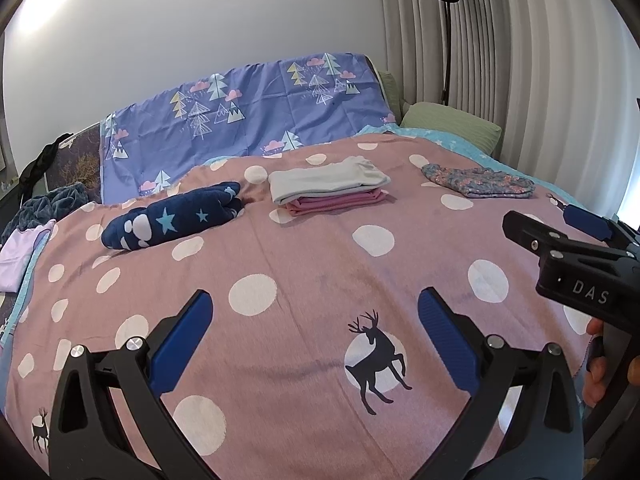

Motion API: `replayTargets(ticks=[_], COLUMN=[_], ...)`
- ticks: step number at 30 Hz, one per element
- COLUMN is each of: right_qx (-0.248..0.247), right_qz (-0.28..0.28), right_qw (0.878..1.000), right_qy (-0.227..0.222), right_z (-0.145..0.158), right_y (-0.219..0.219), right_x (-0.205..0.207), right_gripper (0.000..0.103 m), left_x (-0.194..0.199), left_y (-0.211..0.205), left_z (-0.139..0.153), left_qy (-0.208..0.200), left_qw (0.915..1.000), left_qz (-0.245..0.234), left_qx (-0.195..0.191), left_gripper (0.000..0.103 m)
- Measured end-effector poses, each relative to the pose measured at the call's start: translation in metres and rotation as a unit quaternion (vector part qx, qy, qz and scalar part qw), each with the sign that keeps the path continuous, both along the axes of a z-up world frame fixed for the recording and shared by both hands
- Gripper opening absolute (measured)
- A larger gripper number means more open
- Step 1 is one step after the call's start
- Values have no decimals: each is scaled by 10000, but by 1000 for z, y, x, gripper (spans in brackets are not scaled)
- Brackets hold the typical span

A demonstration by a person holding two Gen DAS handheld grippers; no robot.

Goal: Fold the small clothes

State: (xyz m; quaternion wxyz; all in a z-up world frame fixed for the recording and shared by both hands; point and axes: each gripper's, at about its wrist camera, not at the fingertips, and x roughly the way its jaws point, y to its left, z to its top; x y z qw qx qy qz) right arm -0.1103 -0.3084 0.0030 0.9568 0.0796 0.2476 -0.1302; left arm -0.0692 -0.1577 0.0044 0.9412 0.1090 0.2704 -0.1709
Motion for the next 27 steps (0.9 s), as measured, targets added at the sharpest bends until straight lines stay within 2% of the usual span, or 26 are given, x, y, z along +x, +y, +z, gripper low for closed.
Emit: replayTargets(ticks=[27], right_qx=[-19], right_qz=[5], right_qw=[10000], right_qy=[61], right_z=[-11], right_y=[0], right_x=[1], right_gripper=[101], left_x=[3], left_y=[1], left_z=[-7], left_qy=[74], left_qw=[10000], left_qz=[22], left_qx=[52], left_gripper=[102])
